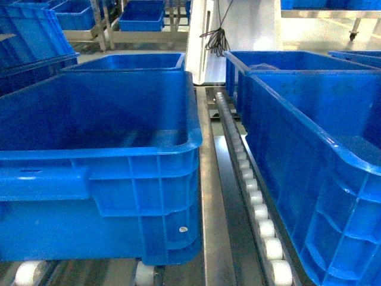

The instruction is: Sort blue parts and orange caps into right shelf containers

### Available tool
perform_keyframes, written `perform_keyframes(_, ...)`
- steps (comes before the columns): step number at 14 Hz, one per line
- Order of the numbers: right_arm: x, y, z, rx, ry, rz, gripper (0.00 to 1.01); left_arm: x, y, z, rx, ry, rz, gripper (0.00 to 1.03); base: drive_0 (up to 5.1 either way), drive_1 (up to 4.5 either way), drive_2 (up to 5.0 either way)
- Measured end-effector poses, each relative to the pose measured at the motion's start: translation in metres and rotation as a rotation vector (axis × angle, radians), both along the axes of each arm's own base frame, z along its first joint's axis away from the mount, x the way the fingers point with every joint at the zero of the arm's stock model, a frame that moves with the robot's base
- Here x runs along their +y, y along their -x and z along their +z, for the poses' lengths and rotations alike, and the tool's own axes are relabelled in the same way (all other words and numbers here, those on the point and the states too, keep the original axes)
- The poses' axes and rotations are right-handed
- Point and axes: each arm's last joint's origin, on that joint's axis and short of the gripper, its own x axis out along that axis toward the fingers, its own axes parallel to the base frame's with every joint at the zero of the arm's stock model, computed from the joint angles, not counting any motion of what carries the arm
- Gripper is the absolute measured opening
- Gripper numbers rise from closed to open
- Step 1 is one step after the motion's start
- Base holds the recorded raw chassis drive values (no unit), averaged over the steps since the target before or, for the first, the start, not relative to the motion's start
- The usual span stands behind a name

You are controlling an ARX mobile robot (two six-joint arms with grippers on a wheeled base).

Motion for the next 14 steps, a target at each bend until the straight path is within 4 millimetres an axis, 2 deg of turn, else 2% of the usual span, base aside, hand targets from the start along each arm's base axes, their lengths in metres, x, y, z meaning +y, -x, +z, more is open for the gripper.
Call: perform_keyframes(14,0.0,0.0,0.0,0.0,0.0,0.0,0.44,0.0,0.0,0.0,0.0,0.0,0.0,0.43,0.0,0.0,0.0)
